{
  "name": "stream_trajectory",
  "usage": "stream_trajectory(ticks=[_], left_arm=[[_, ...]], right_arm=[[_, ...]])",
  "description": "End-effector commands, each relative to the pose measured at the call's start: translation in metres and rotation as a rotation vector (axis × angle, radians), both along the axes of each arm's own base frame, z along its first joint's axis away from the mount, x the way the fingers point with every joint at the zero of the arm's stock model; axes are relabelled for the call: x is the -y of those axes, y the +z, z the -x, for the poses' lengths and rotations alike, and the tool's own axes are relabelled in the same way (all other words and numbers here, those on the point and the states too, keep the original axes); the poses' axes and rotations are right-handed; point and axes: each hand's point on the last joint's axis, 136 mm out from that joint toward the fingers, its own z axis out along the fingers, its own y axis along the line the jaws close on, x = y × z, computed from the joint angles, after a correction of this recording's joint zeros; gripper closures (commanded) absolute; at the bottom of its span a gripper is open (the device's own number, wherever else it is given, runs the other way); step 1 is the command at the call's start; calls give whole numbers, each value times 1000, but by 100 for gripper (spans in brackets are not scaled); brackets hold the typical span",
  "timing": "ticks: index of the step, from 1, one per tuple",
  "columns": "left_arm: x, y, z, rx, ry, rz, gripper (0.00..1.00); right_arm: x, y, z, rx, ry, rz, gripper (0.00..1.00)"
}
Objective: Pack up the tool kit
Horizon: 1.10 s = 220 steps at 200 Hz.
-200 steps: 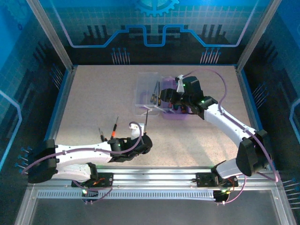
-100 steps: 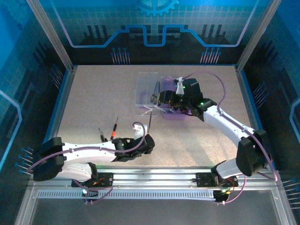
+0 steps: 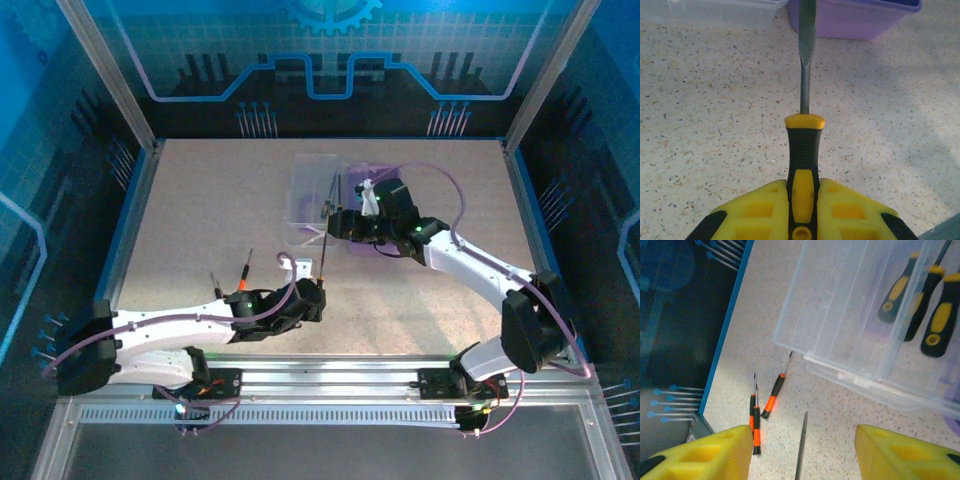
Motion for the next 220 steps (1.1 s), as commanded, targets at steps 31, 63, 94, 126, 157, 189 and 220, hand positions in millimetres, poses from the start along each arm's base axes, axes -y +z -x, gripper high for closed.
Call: stream_trajectory(ticks=[31, 63, 94, 126, 157, 189, 220], left_arm=[[2, 11, -1, 17, -26, 8, 100], [-1, 11, -2, 21, -16, 4, 100], [-2, 12, -2, 26, -12, 9, 100], [-3, 7, -3, 18, -6, 3, 98], [7, 18, 1, 16, -53, 68, 76], [2, 37, 7, 37, -79, 91, 45], [-28, 35, 9, 64, -18, 49, 37]], right_arm=[[-23, -24, 17, -63, 99, 3, 56], [-29, -31, 19, -83, 111, -3, 69], [-33, -34, 19, -92, 120, -13, 83], [-34, -35, 19, -93, 125, -8, 97], [-32, -32, 13, -75, 116, -2, 100], [-27, -12, -7, -30, 111, -20, 100], [-1, 12, -44, 31, 47, -19, 100]])
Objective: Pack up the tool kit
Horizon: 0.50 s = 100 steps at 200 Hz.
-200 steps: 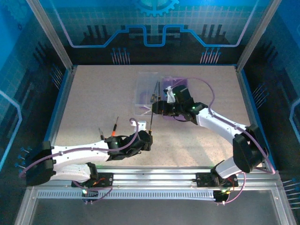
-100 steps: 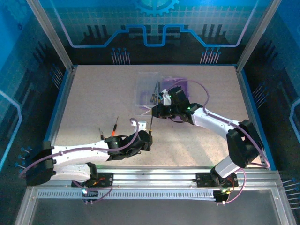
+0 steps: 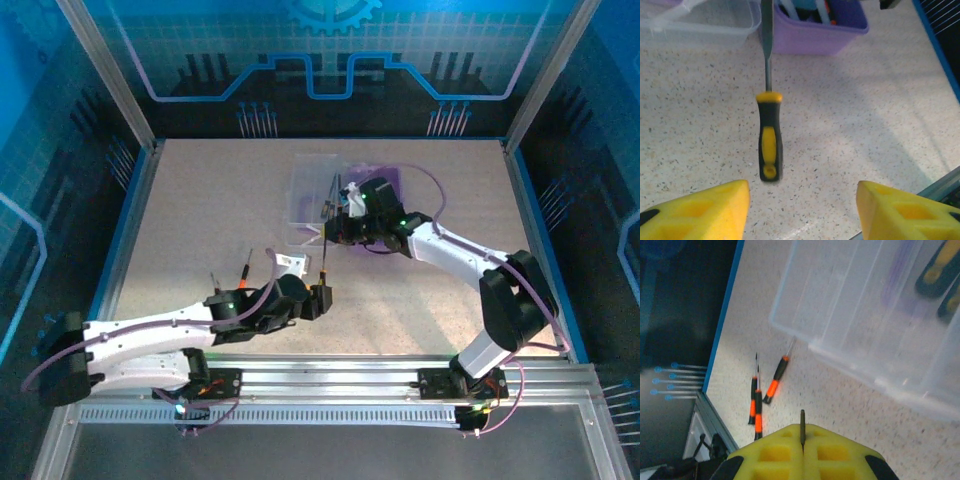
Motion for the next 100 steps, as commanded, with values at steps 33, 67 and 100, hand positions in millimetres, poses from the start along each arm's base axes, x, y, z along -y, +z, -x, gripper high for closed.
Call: stream_trajectory(ticks=[33, 67, 100], left_arm=[[-56, -15, 8, 4, 122, -41, 31], [-75, -21, 15, -8, 164, -8, 30], [-90, -21, 18, -13, 201, -18, 30]], right_arm=[[63, 59, -82, 146, -91, 39, 100], [95, 71, -134, 185, -140, 134, 100], [101, 52, -171, 142, -139, 174, 100]])
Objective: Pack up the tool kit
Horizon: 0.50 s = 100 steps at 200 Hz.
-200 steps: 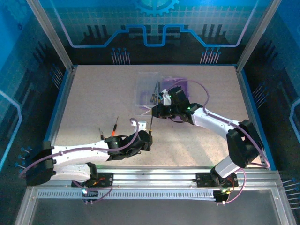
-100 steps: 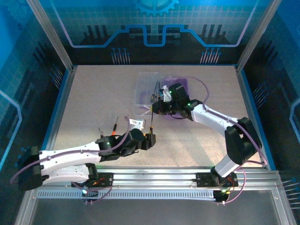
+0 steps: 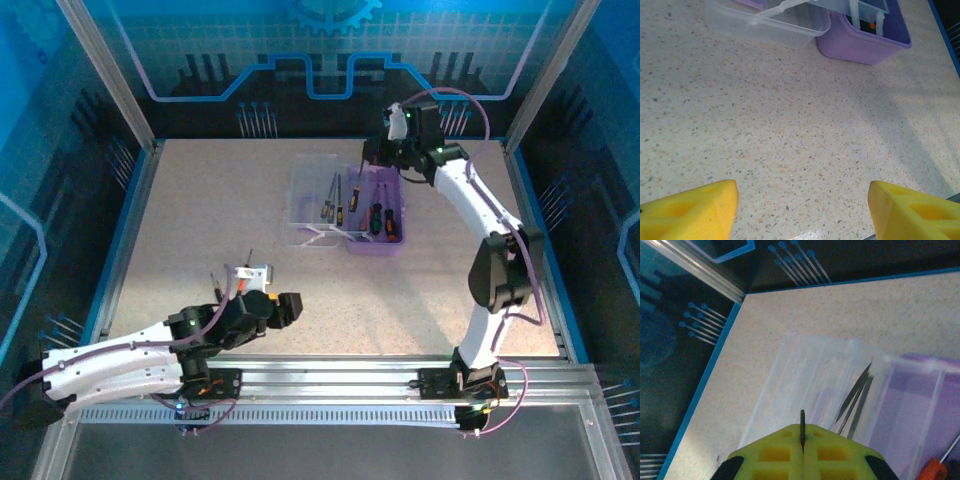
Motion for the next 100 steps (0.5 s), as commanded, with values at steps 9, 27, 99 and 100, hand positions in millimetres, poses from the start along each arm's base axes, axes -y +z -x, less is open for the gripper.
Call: stream_trajectory(ticks=[9, 27, 99, 100], left_arm=[[-23, -6, 0, -9, 75, -34, 30], [-26, -8, 1, -12, 83, -37, 30], [-30, -11, 1, -20, 102, -45, 30], [-30, -11, 1, -20, 103, -44, 30]], right_arm=[[2, -48, -14, -124, 29, 82, 100], [-4, -65, -22, -169, 47, 61, 100], [-17, -115, -21, -274, 81, 31, 100], [-17, -115, -21, -274, 81, 31, 100]])
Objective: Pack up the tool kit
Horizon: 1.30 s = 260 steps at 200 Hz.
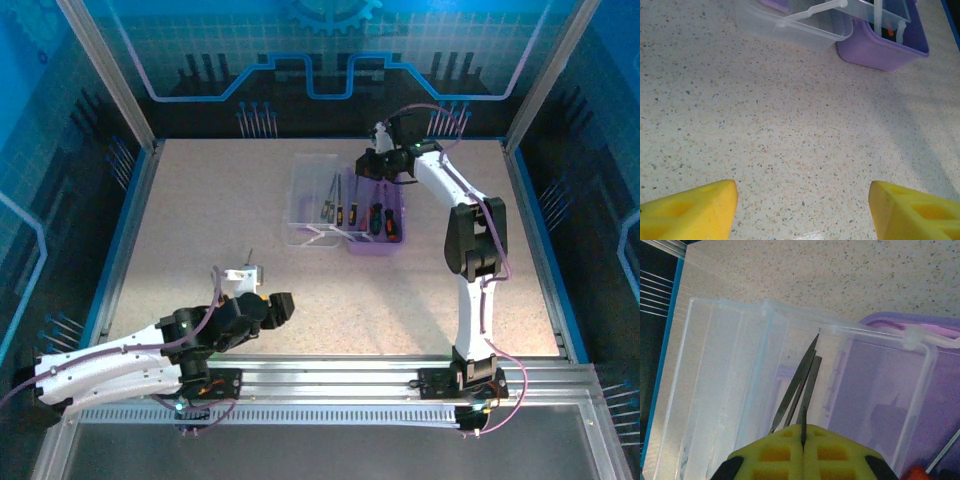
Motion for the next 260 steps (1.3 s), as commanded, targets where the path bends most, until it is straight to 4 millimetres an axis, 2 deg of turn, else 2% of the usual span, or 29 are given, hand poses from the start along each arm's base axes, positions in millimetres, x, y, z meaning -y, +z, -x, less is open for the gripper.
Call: stream_trajectory(ticks=[1, 101, 144, 172, 217, 240, 260], left_arm=[[-12, -8, -2, -1, 44, -34, 30], [-10, -8, -2, -10, 47, -30, 29], [-12, -10, -2, -17, 58, -33, 29], [-14, -8, -1, -16, 61, -32, 27], [-13, -3, -2, -9, 64, -26, 23], [-16, 1, -3, -8, 84, -26, 23], [-30, -1, -5, -14, 155, -48, 22]], right_arm=[[-8, -8, 7, -32, 32, -24, 100], [2, -42, 7, -107, -43, 34, 92], [3, -42, 10, -99, -57, 19, 86], [5, -30, 10, -67, -64, 22, 80], [5, -7, 13, -28, -64, 7, 78], [6, 16, 18, 18, -70, -11, 75], [9, 46, 27, 81, -80, -34, 71]])
